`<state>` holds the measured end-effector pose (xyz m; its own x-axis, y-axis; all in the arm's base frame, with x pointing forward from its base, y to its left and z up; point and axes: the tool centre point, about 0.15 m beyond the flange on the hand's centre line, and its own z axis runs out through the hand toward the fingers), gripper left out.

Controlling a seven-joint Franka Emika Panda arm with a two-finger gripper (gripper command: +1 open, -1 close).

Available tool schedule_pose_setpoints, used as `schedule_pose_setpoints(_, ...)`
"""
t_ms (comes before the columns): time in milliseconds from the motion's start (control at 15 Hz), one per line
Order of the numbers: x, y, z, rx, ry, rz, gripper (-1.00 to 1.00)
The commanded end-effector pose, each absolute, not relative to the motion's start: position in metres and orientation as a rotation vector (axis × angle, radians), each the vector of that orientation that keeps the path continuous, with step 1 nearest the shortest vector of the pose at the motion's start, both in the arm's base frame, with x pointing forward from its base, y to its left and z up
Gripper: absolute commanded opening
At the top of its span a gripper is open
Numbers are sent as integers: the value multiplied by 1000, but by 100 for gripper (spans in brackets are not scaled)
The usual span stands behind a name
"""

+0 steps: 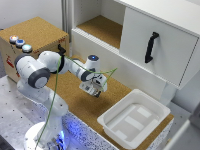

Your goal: Put the grasped purple object inside the box

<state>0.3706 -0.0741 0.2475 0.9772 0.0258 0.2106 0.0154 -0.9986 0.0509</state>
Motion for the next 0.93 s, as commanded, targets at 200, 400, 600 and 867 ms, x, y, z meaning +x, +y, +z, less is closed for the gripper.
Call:
schedule_pose_setpoints(200, 363, -145, 361, 3051, -174, 472, -100)
schedule_pose_setpoints(400, 362, -188, 374, 3029, -305, 459, -100)
schedule_pose_setpoints(600, 353, -249, 373, 3025, -547, 428, -100)
schedule_pose_setpoints(867, 332, -320, 351, 3017, -894, 361, -100)
